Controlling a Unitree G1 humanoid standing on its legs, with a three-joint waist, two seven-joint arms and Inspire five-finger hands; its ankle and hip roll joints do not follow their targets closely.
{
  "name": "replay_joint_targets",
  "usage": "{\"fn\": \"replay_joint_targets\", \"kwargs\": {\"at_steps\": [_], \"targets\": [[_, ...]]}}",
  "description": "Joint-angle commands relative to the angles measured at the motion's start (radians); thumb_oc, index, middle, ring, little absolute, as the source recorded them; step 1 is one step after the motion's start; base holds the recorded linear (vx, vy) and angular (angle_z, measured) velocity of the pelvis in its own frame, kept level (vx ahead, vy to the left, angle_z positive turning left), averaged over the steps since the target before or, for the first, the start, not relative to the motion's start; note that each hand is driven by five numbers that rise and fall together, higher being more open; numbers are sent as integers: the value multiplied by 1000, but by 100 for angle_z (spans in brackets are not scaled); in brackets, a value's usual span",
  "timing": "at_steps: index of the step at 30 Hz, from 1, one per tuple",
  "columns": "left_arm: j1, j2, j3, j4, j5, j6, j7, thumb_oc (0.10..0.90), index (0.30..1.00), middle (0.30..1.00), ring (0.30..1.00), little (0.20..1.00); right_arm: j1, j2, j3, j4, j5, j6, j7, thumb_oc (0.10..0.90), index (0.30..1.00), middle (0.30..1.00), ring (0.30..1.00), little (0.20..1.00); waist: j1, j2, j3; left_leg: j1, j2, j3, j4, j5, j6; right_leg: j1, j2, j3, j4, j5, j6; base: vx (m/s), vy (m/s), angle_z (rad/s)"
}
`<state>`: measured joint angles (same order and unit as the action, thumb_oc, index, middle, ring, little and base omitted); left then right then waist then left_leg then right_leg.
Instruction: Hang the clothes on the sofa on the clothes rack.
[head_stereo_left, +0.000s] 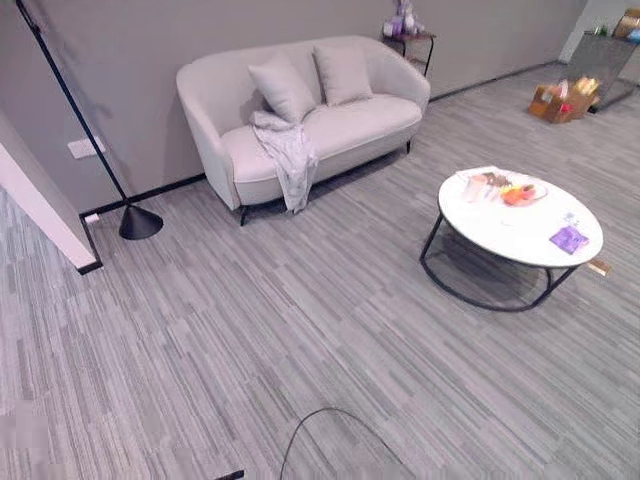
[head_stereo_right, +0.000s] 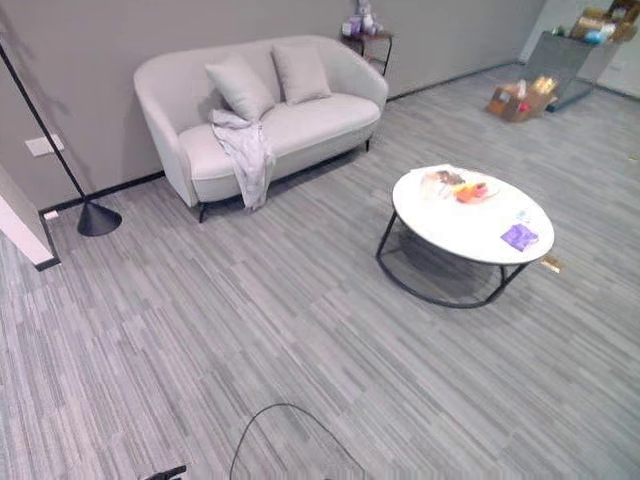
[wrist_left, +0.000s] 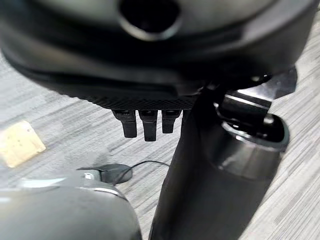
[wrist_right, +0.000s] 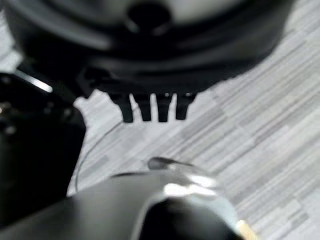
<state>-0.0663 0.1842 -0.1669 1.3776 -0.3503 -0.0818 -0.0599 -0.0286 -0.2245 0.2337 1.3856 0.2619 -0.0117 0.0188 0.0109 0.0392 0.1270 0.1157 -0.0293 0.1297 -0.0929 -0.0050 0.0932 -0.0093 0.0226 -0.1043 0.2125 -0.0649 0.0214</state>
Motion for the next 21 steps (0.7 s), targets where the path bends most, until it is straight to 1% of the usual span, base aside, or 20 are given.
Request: {"fn": "replay_joint_targets", "kwargs": {"at_steps": [1, 2, 3, 4, 5, 6, 7, 8, 9, 10, 11, 13, 14, 15, 16, 17, 18, 19, 20, 21], "targets": [[-30, 1, -1, 46, 38, -21, -3, 800, 900, 900, 900, 900, -18, 20, 17, 35, -17, -8, 8, 800, 900, 900, 900, 900, -12, -40, -20, 53, -22, -37, 6, -81, -3, -114, -151, 40, 248, 118, 113, 37, 115, 4], [-37, 8, -3, 46, 46, -18, -1, 800, 900, 900, 900, 900, -18, 14, 16, 24, -15, -9, 3, 800, 900, 900, 900, 900, -10, -37, -8, 69, -24, -39, 6, -87, 3, -162, -178, 21, 315, 140, 108, 70, 33, 36], [-37, 8, -3, 46, 46, -18, -1, 800, 900, 900, 900, 900, -18, 14, 16, 24, -15, -9, 3, 800, 900, 900, 900, 900, -10, -37, -8, 69, -24, -39, 6, -87, 3, -162, -179, 21, 316, 140, 108, 178, -43, 44], [-40, 11, -7, 51, 60, -18, -4, 800, 900, 900, 900, 900, -15, 6, 2, 27, 1, -7, 4, 800, 900, 900, 900, 900, -9, -29, -17, 80, -13, -39, 6, -98, -7, -164, -196, -14, 239, 124, 100, 256, -191, 49], [-40, 15, -10, 64, 78, -17, -6, 800, 900, 900, 900, 900, -15, -1, -18, 38, 22, -5, 7, 800, 900, 900, 900, 900, -12, -22, -21, 96, 7, -46, 6, -114, -26, -142, -194, -29, 68, 100, 98, 315, -256, 31], [-39, 16, -10, 69, 81, -18, -6, 800, 900, 900, 900, 900, -15, -2, -24, 43, 28, -4, 9, 800, 900, 900, 900, 900, -13, -25, -22, 103, 13, -48, 7, -121, -34, -128, -189, -16, -28, 110, 103, 298, -307, 26], [-46, 18, -8, 78, 85, -21, -1, 800, 900, 900, 900, 900, -16, -1, -30, 56, 32, 0, 12, 800, 900, 900, 900, 900, -14, -29, -20, 117, 22, -50, 8, -133, -45, -138, -193, 19, -130, 148, 117, 159, -172, 19], [-46, 18, -8, 78, 85, -21, -1, 800, 900, 900, 900, 900, -16, -1, -30, 56, 32, 0, 12, 800, 900, 900, 900, 900, -13, -29, -21, 116, 22, -49, 9, -133, -45, -138, -193, 20, -133, 150, 117, 347, -370, 7], [-44, 18, -6, 79, 89, -23, 0, 800, 900, 900, 900, 900, -7, 8, -31, 71, 28, 9, 22, 800, 900, 900, 900, 900, -7, -38, -30, 160, 45, -52, 6, -155, -67, -150, -211, 72, -261, 225, 151, 369, -385, 5], [-49, 17, -8, 80, 100, -24, -2, 800, 900, 900, 900, 900, -1, 8, -32, 72, 23, 13, 27, 800, 900, 900, 900, 900, -4, -48, -46, 165, 45, -66, 6, -162, -73, -125, -219, 70, -300, 224, 155, 488, -531, 2], [-44, 17, -4, 79, 94, -29, 2, 800, 900, 900, 900, 900, 4, 11, -29, 74, 17, 11, 26, 800, 900, 900, 900, 900, -4, -58, -56, 179, 51, -69, 6, -166, -81, -122, -221, 73, -275, 245, 156, 325, -372, 10], [-41, 14, 2, 70, 72, -30, 10, 800, 900, 900, 900, 900, 10, 7, -25, 77, 5, 8, 26, 800, 900, 900, 900, 900, -5, -57, -75, 190, 97, -77, 6, -155, -99, -136, -193, 85, -221, 219, 142, 262, -362, 31], [-41, 13, 2, 70, 72, -30, 10, 800, 900, 900, 900, 900, 10, 7, -25, 77, 5, 8, 26, 800, 900, 900, 900, 900, -5, -57, -75, 189, 98, -77, 6, -156, -99, -137, -193, 84, -220, 218, 142, 201, -348, 57], [-39, 9, 1, 62, 59, -31, 10, 800, 900, 900, 900, 900, 8, 3, -17, 74, -7, 6, 20, 800, 900, 900, 900, 900, -5, -53, -79, 187, 127, -84, 9, -135, -111, -143, -173, 84, -193, 193, 129, 182, -458, 42], [-38, -3, -6, 55, 54, -34, 16, 800, 900, 900, 900, 900, 0, -3, 12, 60, -36, -2, 11, 800, 900, 900, 900, 900, -3, -43, -85, 154, 176, -99, 50, -60, -134, -141, -140, 75, -160, 157, 99, 256, -644, 19], [-37, -9, -10, 58, 55, -36, 21, 800, 900, 900, 900, 900, -6, -6, 39, 42, -59, -6, 16, 800, 900, 900, 900, 900, -2, -41, -89, 134, 199, -107, 84, 5, -150, -132, -123, 63, -154, 141, 82, 176, -483, 3], [-37, -10, -10, 58, 55, -36, 21, 800, 900, 900, 900, 900, -6, -6, 39, 42, -59, -6, 16, 800, 900, 900, 900, 900, -4, -41, -89, 134, 200, -109, 84, 5, -151, -131, -123, 61, -154, 141, 82, 277, -661, 10], [-32, -17, -20, 53, 59, -32, 21, 800, 900, 900, 900, 900, -11, -5, 91, 6, -95, -15, 12, 800, 900, 900, 900, 900, 0, -57, -90, 62, 235, -125, 224, 131, -163, -77, -89, 34, -173, 100, 38, 287, -674, 19], [-30, -19, -19, 51, 55, -27, 20, 800, 900, 900, 900, 900, -9, -2, 103, 1, -110, -14, 9, 800, 900, 900, 900, 900, -2, -66, -85, 30, 259, -118, 302, 186, -169, -48, -75, 23, -186, 88, 18, 344, -825, 21], [-26, -18, -17, 46, 52, -22, 19, 800, 900, 900, 900, 900, -4, 0, 115, -5, -119, -13, 7, 800, 900, 900, 900, 900, 3, -79, -78, -4, 279, -100, 381, 215, -155, -21, -64, 22, -199, 72, -3, 204, -527, 11]]}}
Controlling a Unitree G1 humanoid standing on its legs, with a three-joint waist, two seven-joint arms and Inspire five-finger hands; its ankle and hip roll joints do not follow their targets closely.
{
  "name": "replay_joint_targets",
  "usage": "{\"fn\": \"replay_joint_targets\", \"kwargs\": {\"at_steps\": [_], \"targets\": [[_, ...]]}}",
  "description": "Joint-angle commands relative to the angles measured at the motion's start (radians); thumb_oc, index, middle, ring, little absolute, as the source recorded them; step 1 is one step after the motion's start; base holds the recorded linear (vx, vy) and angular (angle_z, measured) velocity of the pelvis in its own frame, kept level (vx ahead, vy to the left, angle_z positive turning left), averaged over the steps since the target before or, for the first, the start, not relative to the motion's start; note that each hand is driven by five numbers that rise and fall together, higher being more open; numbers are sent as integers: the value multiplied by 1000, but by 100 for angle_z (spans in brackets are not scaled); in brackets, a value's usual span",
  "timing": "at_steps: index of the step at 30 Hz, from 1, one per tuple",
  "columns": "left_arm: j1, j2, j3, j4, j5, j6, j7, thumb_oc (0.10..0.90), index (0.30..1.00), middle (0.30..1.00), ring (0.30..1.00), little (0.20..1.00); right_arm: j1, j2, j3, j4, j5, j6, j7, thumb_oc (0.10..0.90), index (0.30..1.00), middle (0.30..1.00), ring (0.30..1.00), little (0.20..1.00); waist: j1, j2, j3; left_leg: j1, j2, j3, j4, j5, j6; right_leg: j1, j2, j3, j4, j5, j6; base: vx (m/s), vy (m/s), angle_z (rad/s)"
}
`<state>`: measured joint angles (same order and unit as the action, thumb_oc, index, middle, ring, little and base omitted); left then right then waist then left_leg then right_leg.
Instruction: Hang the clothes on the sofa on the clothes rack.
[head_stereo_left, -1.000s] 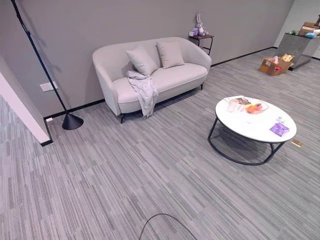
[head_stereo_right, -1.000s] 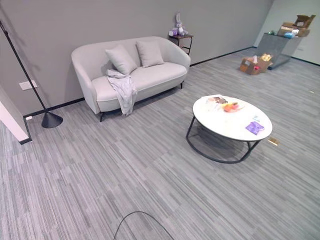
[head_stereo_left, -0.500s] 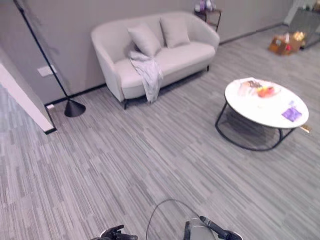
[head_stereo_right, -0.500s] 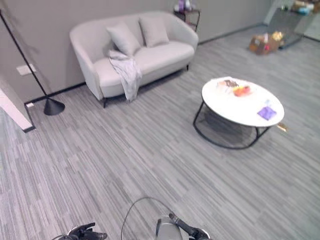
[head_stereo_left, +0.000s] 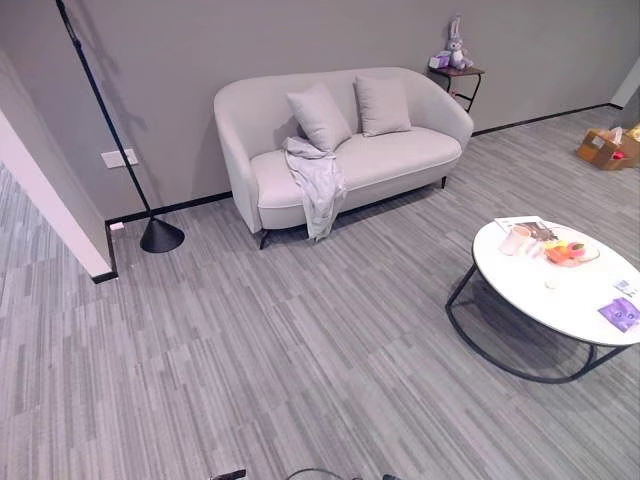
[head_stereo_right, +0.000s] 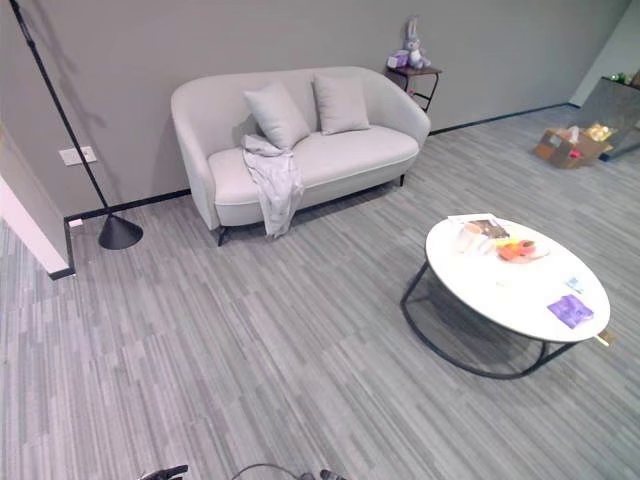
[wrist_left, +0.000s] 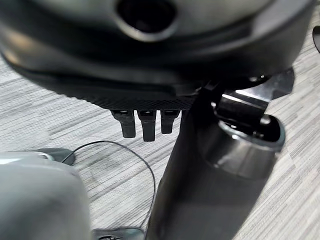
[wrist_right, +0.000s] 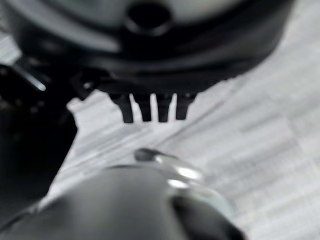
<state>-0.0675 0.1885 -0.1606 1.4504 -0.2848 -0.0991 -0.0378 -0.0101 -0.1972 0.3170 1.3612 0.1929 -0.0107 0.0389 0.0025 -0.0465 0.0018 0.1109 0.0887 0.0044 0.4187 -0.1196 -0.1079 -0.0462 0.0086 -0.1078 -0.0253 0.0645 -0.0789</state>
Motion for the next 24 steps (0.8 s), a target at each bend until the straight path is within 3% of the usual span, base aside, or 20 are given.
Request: {"fn": "replay_joint_targets", "kwargs": {"at_steps": [1, 3, 4, 6, 7, 8, 9, 10, 12, 14, 15, 16, 17, 18, 19, 20, 21, 22, 23, 24], "targets": [[-21, -21, -21, -32, -18, -2, 0, 800, 900, 900, 900, 900, -17, -24, 40, 21, -55, -14, -17, 800, 900, 900, 900, 900, 15, -3, 56, -39, 181, 32, -35, 352, 63, 42, -37, 21, 29, -66, 78, 186, -493, 9], [-22, -18, -17, -44, -33, 2, 7, 800, 900, 900, 900, 900, -11, -28, 40, 26, -44, -7, -21, 800, 900, 900, 900, 900, 22, -21, 94, -123, 208, 58, 121, 374, 86, 87, -21, 17, 24, -80, 51, 169, -446, 8], [-22, -18, -16, -47, -39, 3, 5, 800, 900, 900, 900, 900, -10, -28, 40, 36, -43, -2, -19, 800, 900, 900, 900, 900, 27, -22, 100, -173, 183, 62, 176, 320, 101, 97, -20, 24, 19, -85, 48, 146, -252, 7], [-20, -20, -13, -51, -47, -2, 0, 800, 900, 900, 900, 900, -12, -32, 44, 61, -56, 4, -12, 800, 900, 900, 900, 900, 47, -19, 103, -263, 45, 30, 197, 211, 116, 125, -28, 32, -9, -83, 60, 198, -87, -7], [-22, -23, -9, -46, -57, -6, -2, 800, 900, 900, 900, 900, -20, -32, 52, 62, -67, 2, -6, 800, 900, 900, 900, 900, 56, -14, 97, -298, -69, 30, 46, 151, 129, 126, -47, 27, -20, -77, 79, 267, -31, -21], [-21, -27, -8, -42, -61, -10, -2, 800, 900, 900, 900, 900, -24, -33, 56, 62, -69, -1, -6, 800, 900, 900, 900, 900, 58, -5, 95, -288, -105, 35, -74, 137, 130, 129, -49, 22, -19, -88, 88, 298, -16, -22], [-18, -29, -7, -37, -62, -10, -4, 800, 900, 900, 900, 900, -26, -34, 60, 60, -73, -5, -9, 800, 900, 900, 900, 900, 59, 8, 88, -288, -141, 29, -204, 153, 132, 135, -41, 14, -21, -98, 93, 336, -33, -15], [-7, -33, -4, -29, -52, -6, -7, 800, 900, 900, 900, 900, -27, -35, 71, 58, -87, -7, -10, 800, 900, 900, 900, 900, 68, 32, 81, -296, -176, 10, -336, 213, 122, 156, -16, 14, -23, -112, 92, 326, -54, -7], [5, -35, -11, -19, -32, -5, -3, 800, 900, 900, 900, 900, -33, -31, 89, 55, -112, -5, -12, 800, 900, 900, 900, 900, 84, 52, 86, -332, -211, -23, -445, 275, 97, 188, 11, 23, -6, -148, 82, 362, -87, 13], [13, -34, -8, -14, -20, 0, -4, 800, 900, 900, 900, 900, -41, -27, 102, 49, -128, -4, -12, 800, 900, 900, 900, 900, 97, 56, 85, -346, -223, -39, -462, 287, 89, 204, 20, 39, 6, -170, 79, 400, -62, 7], [42, -32, 19, 17, 4, 11, -10, 800, 900, 900, 900, 900, -45, -13, 131, 29, -172, -8, -8, 800, 900, 900, 900, 900, 123, 58, 70, -286, -221, -87, -481, 284, 120, 229, 23, 57, 67, -234, 82, 596, -70, -45], [46, -28, 25, 25, 11, 10, -4, 800, 900, 900, 900, 900, -37, 0, 137, 26, -182, -6, -6, 800, 900, 900, 900, 900, 122, 41, 62, -284, -230, -86, -449, 269, 136, 246, 9, 52, 91, -256, 83, 594, -69, -69], [46, -28, 25, 25, 11, 10, -4, 800, 900, 900, 900, 900, -37, 0, 137, 26, -182, -6, -6, 800, 900, 900, 900, 900, 122, 41, 62, -284, -230, -86, -449, 269, 136, 246, 9, 52, 91, -256, 83, 525, -50, -77], [50, -20, 42, 31, 8, 10, -1, 800, 900, 900, 900, 900, -30, 8, 136, 16, -172, -10, 7, 800, 900, 900, 900, 900, 133, 14, 42, -257, -234, -66, -431, 236, 156, 239, -28, 41, 167, -247, 111, 671, -36, -56], [50, -12, 41, 23, 20, 8, -6, 800, 900, 900, 900, 900, -18, 12, 120, 14, -152, -13, 19, 800, 900, 900, 900, 900, 142, -14, 30, -202, -243, -39, -436, 195, 183, 196, -74, 25, 345, -134, 161, 744, -24, -46], [44, -7, 35, 16, 24, 7, -6, 800, 900, 900, 900, 900, -20, 8, 114, 8, -149, -15, 17, 800, 900, 900, 900, 900, 136, -13, 35, -181, -244, -33, -438, 179, 195, 151, -94, 18, 458, -76, 177, 418, -4, -31], [44, -8, 35, 16, 24, 7, -6, 800, 900, 900, 900, 900, -20, 8, 114, 8, -149, -15, 17, 800, 900, 900, 900, 900, 136, -13, 33, -183, -243, -33, -437, 179, 194, 148, -93, 18, 458, -76, 177, 195, 16, -37], [35, -5, 22, 4, 27, 6, -4, 800, 900, 900, 900, 900, -21, 5, 105, 2, -134, -16, 15, 800, 900, 900, 900, 900, 122, -13, 44, -155, -248, -24, -435, 162, 209, 109, -112, 14, 563, 9, 192, 303, 29, -27], [12, 9, -1, -31, 30, 3, 3, 800, 900, 900, 900, 900, -26, -5, 86, -13, -116, -16, 3, 800, 900, 900, 900, 900, 96, 0, 59, -106, -245, -17, -430, 133, 233, 45, -151, -17, 701, 52, 191, 414, 36, -25], [1, 15, -10, -47, 28, 0, 9, 800, 900, 900, 900, 900, -24, -5, 75, -17, -107, -16, -3, 800, 900, 900, 900, 900, 87, 7, 60, -72, -239, -16, -445, 122, 240, 11, -174, -34, 748, 28, 178, 402, 21, -11]]}}
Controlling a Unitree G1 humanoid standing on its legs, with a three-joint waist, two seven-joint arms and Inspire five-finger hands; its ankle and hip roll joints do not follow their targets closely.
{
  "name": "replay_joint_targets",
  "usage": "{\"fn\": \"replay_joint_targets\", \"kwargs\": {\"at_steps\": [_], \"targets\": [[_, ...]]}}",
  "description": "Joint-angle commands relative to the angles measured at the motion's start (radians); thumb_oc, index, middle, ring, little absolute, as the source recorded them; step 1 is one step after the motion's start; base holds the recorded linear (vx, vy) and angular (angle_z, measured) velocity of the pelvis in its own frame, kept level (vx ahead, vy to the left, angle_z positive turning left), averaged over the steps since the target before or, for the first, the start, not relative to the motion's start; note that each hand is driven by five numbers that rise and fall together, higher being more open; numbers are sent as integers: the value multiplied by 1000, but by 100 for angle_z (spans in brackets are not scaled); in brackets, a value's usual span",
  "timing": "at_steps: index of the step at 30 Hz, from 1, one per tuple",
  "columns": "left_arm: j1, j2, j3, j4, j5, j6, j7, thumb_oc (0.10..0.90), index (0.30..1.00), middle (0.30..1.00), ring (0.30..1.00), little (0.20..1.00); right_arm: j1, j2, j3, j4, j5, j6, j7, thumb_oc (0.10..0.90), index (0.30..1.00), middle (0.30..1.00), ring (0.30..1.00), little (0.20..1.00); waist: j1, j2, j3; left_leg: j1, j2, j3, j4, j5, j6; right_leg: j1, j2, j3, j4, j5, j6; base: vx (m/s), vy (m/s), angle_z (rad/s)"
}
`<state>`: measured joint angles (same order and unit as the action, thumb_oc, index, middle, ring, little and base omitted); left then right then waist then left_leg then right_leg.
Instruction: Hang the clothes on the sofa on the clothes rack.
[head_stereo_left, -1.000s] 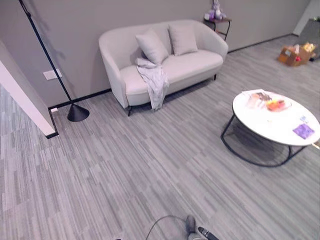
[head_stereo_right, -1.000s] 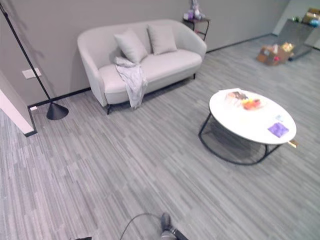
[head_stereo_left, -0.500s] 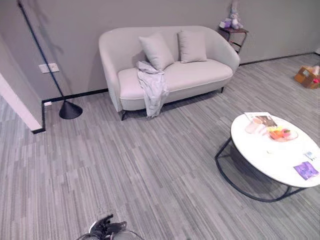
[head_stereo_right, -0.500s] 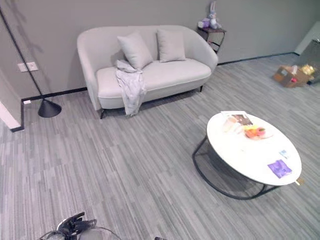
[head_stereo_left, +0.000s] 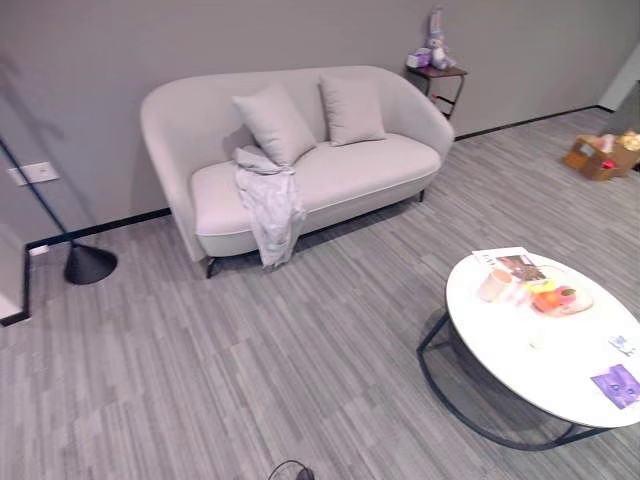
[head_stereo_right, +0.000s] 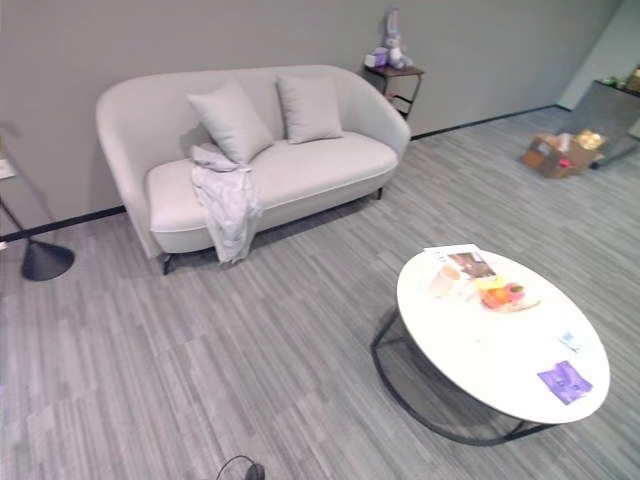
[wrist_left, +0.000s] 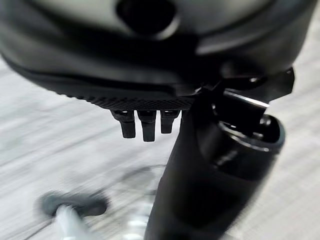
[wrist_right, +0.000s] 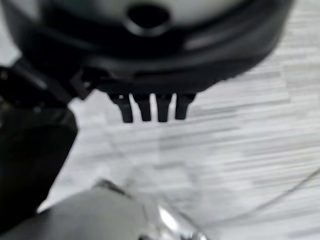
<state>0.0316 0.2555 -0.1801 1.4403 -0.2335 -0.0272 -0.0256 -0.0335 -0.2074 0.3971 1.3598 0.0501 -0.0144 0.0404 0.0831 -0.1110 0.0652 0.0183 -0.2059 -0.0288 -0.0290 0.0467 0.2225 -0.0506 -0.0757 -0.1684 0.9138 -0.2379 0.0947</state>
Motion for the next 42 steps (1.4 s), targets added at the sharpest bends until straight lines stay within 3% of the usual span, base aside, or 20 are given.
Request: {"fn": "replay_joint_targets", "kwargs": {"at_steps": [1, 4, 8, 9, 10, 15, 18, 19, 23, 24, 26, 27, 28, 29, 32, 36, 37, 38, 39, 42], "targets": [[-114, -47, 2, -53, -25, -77, 2, 800, 900, 900, 900, 900, 3, 4, -17, -21, 55, -15, -8, 800, 900, 900, 900, 900, -4, 80, -4, 49, 66, 15, -14, -50, -90, -15, -95, 12, -181, 291, -10, 333, -50, 1], [-132, -42, -7, -73, -37, -89, 9, 800, 900, 900, 900, 900, 12, 1, -33, -30, 91, -21, -7, 800, 900, 900, 900, 900, -22, 95, -6, 82, 91, -2, -29, -57, -104, -52, -57, 13, -290, 233, -30, 248, -133, 24], [-156, -50, -23, -55, -23, -111, 28, 800, 900, 900, 900, 900, 11, -7, -46, -4, 119, -20, -12, 800, 900, 900, 900, 900, -50, 85, 13, 136, 123, -56, -27, -112, -149, -57, 60, 231, -848, 274, 0, 276, -246, 30], [-156, -50, -23, -55, -23, -111, 28, 800, 900, 900, 900, 900, 11, -7, -46, -4, 119, -20, -12, 800, 900, 900, 900, 900, -49, 85, 12, 134, 123, -55, -27, -112, -149, -58, 60, 232, -850, 275, 0, 295, -247, 25], [-155, -64, -32, -34, -7, -110, 27, 800, 900, 900, 900, 900, 19, -2, -49, 16, 119, -12, -2, 800, 900, 900, 900, 900, -54, 77, 14, 155, 137, -73, -33, -124, -163, -92, 77, 320, -896, 316, 17, 283, -261, 42], [-113, -75, 9, 16, -10, -102, 24, 800, 900, 900, 900, 900, 39, -10, -59, 20, 125, -18, 0, 800, 900, 900, 900, 900, -53, 62, -14, 195, 183, -114, 13, -160, -188, -60, 91, 298, -837, 296, -15, 383, -367, 95], [-102, -82, 35, 30, -28, -94, 27, 800, 900, 900, 900, 900, 30, -25, -49, 0, 96, -23, -9, 800, 900, 900, 900, 900, -43, 48, -12, 88, 188, -123, 251, -116, -212, 10, 86, 259, -882, 280, -37, 219, -316, 40], [-104, -78, 37, 14, -45, -95, 29, 800, 900, 900, 900, 900, 26, -39, -48, -30, 97, -30, -19, 800, 900, 900, 900, 900, -40, 34, 14, -39, 200, -97, 478, -9, -215, 68, 83, 230, -914, 274, -69, 89, -207, 48], [-103, -71, 35, -24, -64, -97, 36, 800, 900, 900, 900, 900, 18, -51, -37, -40, 89, -27, -27, 800, 900, 900, 900, 900, -38, 19, 43, -174, 255, -9, 712, 17, -171, 126, 100, 209, -949, 259, -107, 167, -301, 44], [-104, -80, 28, -21, -78, -94, 28, 800, 900, 900, 900, 900, 17, -55, -38, -9, 88, -17, -28, 800, 900, 900, 900, 900, -43, 21, 45, -256, 238, 66, 639, -22, -177, 168, 89, 182, -969, 235, -116, 258, -210, 10], [-104, -81, 33, -16, -84, -94, 25, 800, 900, 900, 900, 900, 13, -53, -50, 7, 105, -15, -23, 800, 900, 900, 900, 900, -46, 22, 38, -255, 218, 78, 550, -30, -183, 173, 81, 175, -973, 229, -109, 345, -51, 45], [-92, -88, 54, -3, -112, -93, 21, 800, 900, 900, 900, 900, 16, -49, -71, 31, 137, -23, -19, 800, 900, 900, 900, 900, -45, 57, 18, -202, 170, 95, 155, 21, -207, 189, 88, 150, -973, 193, -91, 393, 29, 45], [-92, -88, 54, -3, -112, -93, 21, 800, 900, 900, 900, 900, 16, -49, -71, 31, 137, -23, -19, 800, 900, 900, 900, 900, -45, 57, 18, -202, 169, 95, 154, 22, -207, 189, 88, 150, -973, 193, -91, 544, 28, -30], [-85, -96, 62, 3, -123, -94, 21, 800, 900, 900, 900, 900, 16, -46, -79, 45, 135, -22, -25, 800, 900, 900, 900, 900, -42, 87, 11, -225, 163, 121, -1, 87, -234, 216, 108, 128, -968, 160, -97, 247, -10, -48], [-47, -97, 112, 39, -144, -82, 11, 800, 900, 900, 900, 900, 26, -31, -90, 53, 125, -20, -22, 800, 900, 900, 900, 900, -30, 108, -12, -178, 155, 111, -58, 103, -223, 272, 114, 132, -920, 90, -92, 587, 24, 34], [-32, -88, 143, 65, -144, -77, 10, 800, 900, 900, 900, 900, 52, -13, -101, 51, 110, -18, -8, 800, 900, 900, 900, 900, -22, 62, -60, -115, 120, 114, 3, 49, -187, 288, 45, 135, -767, 97, -49, 653, 39, -47], [-49, -78, 116, 32, -116, -82, 8, 800, 900, 900, 900, 900, 50, -19, -103, 29, 109, -23, -8, 800, 900, 900, 900, 900, -23, 46, -54, -48, 94, 140, -10, 2, -148, 176, -8, 130, -474, 288, 6, 553, 130, -20], [-80, -71, 81, -2, -104, -85, 12, 800, 900, 900, 900, 900, 32, -30, -116, 11, 136, -31, -14, 800, 900, 900, 900, 900, -39, 51, -25, 0, 82, 143, -13, -28, -123, 96, -35, 122, -283, 395, 25, 750, 162, 8], [-117, -53, 53, -42, -99, -88, 28, 800, 900, 900, 900, 900, 21, -29, -114, -27, 150, -34, -25, 800, 900, 900, 900, 900, -51, 66, -12, 48, 92, 143, -23, -51, -105, 13, -73, 75, -175, 359, 2, 459, 106, 34], [-140, -49, 22, -72, -88, -98, 30, 800, 900, 900, 900, 900, 23, -35, -103, -63, 158, -40, -26, 800, 900, 900, 900, 900, -75, 95, -5, 102, 118, 124, -49, -58, -120, -57, -55, 31, -277, 255, -32, 296, -53, 22]]}}
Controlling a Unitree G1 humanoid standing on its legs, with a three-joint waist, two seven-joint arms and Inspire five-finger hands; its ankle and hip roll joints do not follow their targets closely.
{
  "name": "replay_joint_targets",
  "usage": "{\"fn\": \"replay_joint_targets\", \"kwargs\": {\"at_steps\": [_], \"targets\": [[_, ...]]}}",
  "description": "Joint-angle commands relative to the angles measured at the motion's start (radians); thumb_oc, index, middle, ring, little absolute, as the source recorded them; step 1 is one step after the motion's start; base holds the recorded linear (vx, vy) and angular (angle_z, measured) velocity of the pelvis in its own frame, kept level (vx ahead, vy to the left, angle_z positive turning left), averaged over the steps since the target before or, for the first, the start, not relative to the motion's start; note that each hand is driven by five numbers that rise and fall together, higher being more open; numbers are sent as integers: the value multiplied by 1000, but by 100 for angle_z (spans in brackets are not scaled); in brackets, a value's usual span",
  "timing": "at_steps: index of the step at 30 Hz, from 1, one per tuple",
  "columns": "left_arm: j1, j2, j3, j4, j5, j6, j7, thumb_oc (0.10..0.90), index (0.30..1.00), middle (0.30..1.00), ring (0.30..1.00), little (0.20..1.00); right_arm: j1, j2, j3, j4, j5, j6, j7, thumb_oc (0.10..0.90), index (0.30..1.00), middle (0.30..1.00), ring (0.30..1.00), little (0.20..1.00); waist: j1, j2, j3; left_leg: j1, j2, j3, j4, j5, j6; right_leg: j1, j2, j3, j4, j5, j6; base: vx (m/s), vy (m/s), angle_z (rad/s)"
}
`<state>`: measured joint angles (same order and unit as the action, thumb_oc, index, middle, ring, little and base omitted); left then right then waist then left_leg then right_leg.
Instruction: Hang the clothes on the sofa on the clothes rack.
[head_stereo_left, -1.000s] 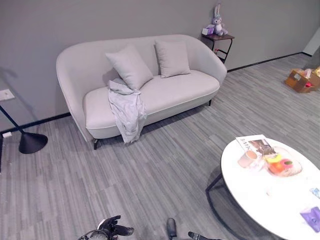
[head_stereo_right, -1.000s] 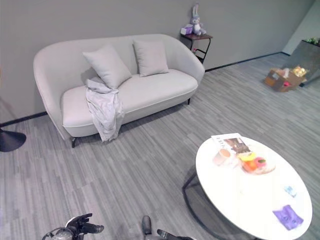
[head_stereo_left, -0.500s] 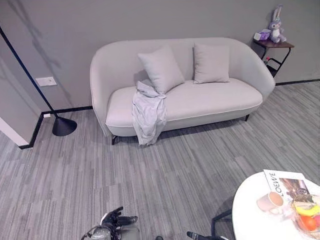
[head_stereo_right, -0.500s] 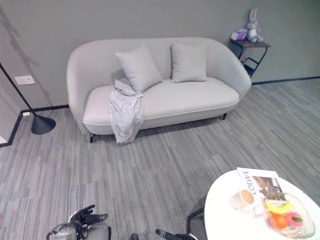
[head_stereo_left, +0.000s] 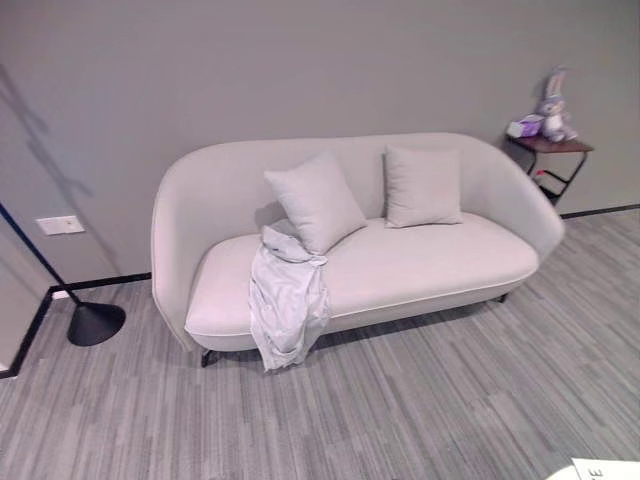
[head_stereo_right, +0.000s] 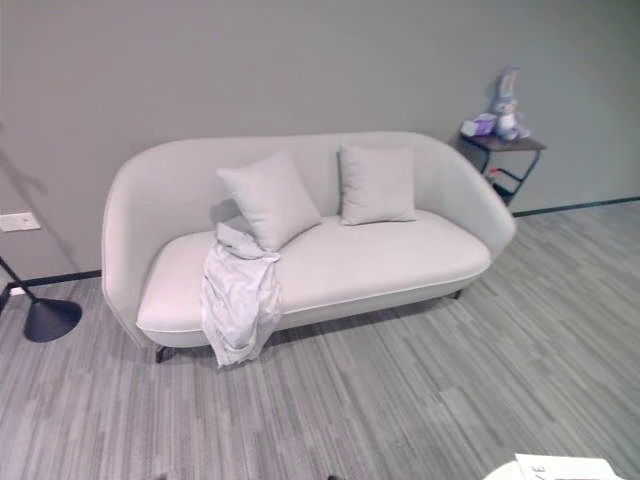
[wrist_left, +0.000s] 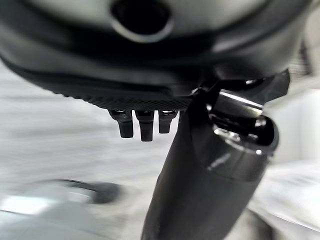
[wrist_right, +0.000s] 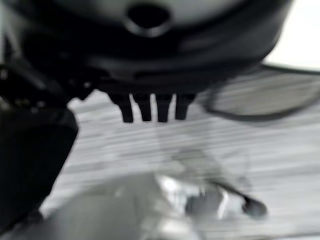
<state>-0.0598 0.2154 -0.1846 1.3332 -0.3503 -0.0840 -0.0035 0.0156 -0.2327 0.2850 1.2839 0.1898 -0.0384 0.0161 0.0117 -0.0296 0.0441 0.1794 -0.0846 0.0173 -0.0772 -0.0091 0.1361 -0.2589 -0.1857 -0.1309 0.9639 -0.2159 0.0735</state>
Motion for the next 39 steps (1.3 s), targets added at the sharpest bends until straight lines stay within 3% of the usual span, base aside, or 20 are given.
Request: {"fn": "replay_joint_targets", "kwargs": {"at_steps": [1, 2, 3, 4, 5, 7, 10, 11, 12, 15, 17, 20, 22, 23, 24, 26, 30, 33, 37, 39], "targets": [[-53, -8, 16, 32, 32, -45, 9, 800, 900, 900, 900, 900, -24, -12, 11, 11, 22, -17, -2, 800, 900, 900, 900, 900, -10, 18, 20, -56, 6, 70, -1, -5, -41, 139, 82, 4, -402, 220, -13, 306, -272, 13], [-61, -9, 6, 43, 41, -51, 20, 800, 900, 900, 900, 900, -25, -13, 7, 24, 39, -17, -9, 800, 900, 900, 900, 900, -25, 16, 30, -34, 14, 44, -8, -18, -61, 140, 150, 77, -660, 220, -1, 380, -322, 27], [-69, -9, 10, 54, 47, -57, 26, 800, 900, 900, 900, 900, -25, -11, 7, 34, 42, -18, -11, 800, 900, 900, 900, 900, -31, 10, 33, -21, 16, 32, -10, -34, -76, 143, 174, 135, -812, 237, 15, 301, -264, 25], [-70, -9, 10, 54, 47, -57, 26, 800, 900, 900, 900, 900, -25, -11, 7, 34, 42, -18, -11, 800, 900, 900, 900, 900, -30, 10, 33, -21, 16, 32, -10, -34, -77, 144, 175, 136, -815, 239, 15, 158, -139, 17], [-71, -12, 11, 58, 47, -61, 26, 800, 900, 900, 900, 900, -27, -9, 9, 42, 42, -12, -7, 800, 900, 900, 900, 900, -32, 2, 34, -18, 19, 31, -10, -44, -83, 151, 177, 185, -894, 255, 26, 119, -116, 45], [-51, -20, 25, 91, 63, -58, 24, 800, 900, 900, 900, 900, -8, -6, 18, 70, 16, -6, -4, 800, 900, 900, 900, 900, -32, -14, 21, 3, 31, 21, -10, -64, -83, 174, 186, 242, -922, 269, 14, 304, -247, 92], [-15, -32, 57, 121, 65, -55, 19, 800, 900, 900, 900, 900, 3, -8, 11, 85, 7, -11, 1, 800, 900, 900, 900, 900, -19, -25, 3, 15, 62, 3, 36, -99, -103, 210, 195, 221, -940, 259, -4, 427, -355, 51], [-2, -38, 74, 132, 51, -51, 17, 800, 900, 900, 900, 900, -3, -21, 6, 76, 1, -17, -3, 800, 900, 900, 900, 900, -14, -36, 9, -43, 73, -12, 177, -97, -121, 242, 192, 206, -958, 250, -19, 249, -261, 38], [-2, -38, 74, 132, 51, -51, 17, 800, 900, 900, 900, 900, -3, -21, 6, 76, 1, -17, -3, 800, 900, 900, 900, 900, -16, -36, 8, -46, 74, -13, 181, -99, -121, 241, 192, 204, -958, 250, -19, 173, -233, 49], [-11, -36, 73, 119, 33, -50, 23, 800, 900, 900, 900, 900, -17, -52, 6, 37, -10, -24, -19, 800, 900, 900, 900, 900, -12, -58, 47, -218, 74, -33, 479, -18, -132, 283, 187, 166, -971, 239, -56, 56, -158, 33], [-13, -33, 71, 107, 30, -51, 28, 800, 900, 900, 900, 900, -24, -61, 10, 24, -17, -23, -26, 800, 900, 900, 900, 900, -11, -68, 58, -259, 82, -20, 544, -2, -124, 296, 185, 156, -980, 232, -65, 93, -119, 29], [-9, -25, 69, 80, 25, -58, 38, 800, 900, 900, 900, 900, -43, -87, 16, -9, -47, -25, -52, 800, 900, 900, 900, 900, -9, -90, 55, -288, 149, 56, 430, -8, -118, 332, 146, 114, -1015, 213, -59, 232, -24, 36], [-5, -26, 79, 90, 10, -60, 53, 800, 900, 900, 900, 900, -55, -93, 16, -53, -53, -30, -75, 800, 900, 900, 900, 900, -6, -73, 39, -260, 194, 44, 142, 54, -158, 340, 129, 89, -1023, 180, -45, 243, 128, 41], [-5, -27, 79, 91, 10, -60, 53, 800, 900, 900, 900, 900, -55, -93, 16, -53, -53, -30, -75, 800, 900, 900, 900, 900, -7, -74, 41, -252, 193, 44, 132, 60, -159, 343, 128, 88, -1023, 179, -45, 201, 161, 31], [-9, -31, 72, 95, 9, -63, 67, 800, 900, 900, 900, 900, -60, -94, 21, -91, -66, -33, -102, 800, 900, 900, 900, 900, -6, -56, 38, -286, 232, 35, 16, 138, -188, 362, 119, 71, -1029, 157, -44, 238, 195, 32], [-9, -38, 68, 89, 4, -67, 79, 800, 900, 900, 900, 900, -58, -98, 21, -139, -80, -33, -122, 800, 900, 900, 900, 900, -4, -39, 34, -298, 248, 30, -10, 161, -204, 391, 107, 69, -1038, 141, -33, 344, 311, 23], [6, -44, 69, 91, 13, -66, 85, 800, 900, 900, 900, 900, -39, -105, 8, -205, -98, -29, -124, 800, 900, 900, 900, 900, -11, -16, 13, -303, 220, 29, 61, 118, -205, 422, 46, 87, -1028, 146, -7, 335, 389, -20], [-19, -12, 22, 52, 130, -59, 96, 800, 900, 900, 900, 900, -28, -115, -10, -337, -167, -14, -158, 800, 900, 900, 900, 900, -16, -16, 0, -266, 159, 89, 75, 59, -168, 388, -34, 106, -983, 191, 33, 296, 462, -22], [-45, 14, -9, -2, 173, -58, 110, 800, 900, 900, 900, 900, -53, -125, -26, -407, -207, 11, -183, 800, 900, 900, 900, 900, -11, -12, 3, -223, 114, 128, 43, 31, -130, 337, -74, 110, -905, 288, 50, 137, 267, -34], [-56, 27, -28, -35, 186, -55, 100, 800, 900, 900, 900, 900, -71, -141, -39, -457, -229, 20, -205, 800, 900, 900, 900, 900, -4, 0, 14, -199, 101, 157, 14, 22, -111, 307, -89, 71, -858, 322, 46, 132, 270, -11]]}}
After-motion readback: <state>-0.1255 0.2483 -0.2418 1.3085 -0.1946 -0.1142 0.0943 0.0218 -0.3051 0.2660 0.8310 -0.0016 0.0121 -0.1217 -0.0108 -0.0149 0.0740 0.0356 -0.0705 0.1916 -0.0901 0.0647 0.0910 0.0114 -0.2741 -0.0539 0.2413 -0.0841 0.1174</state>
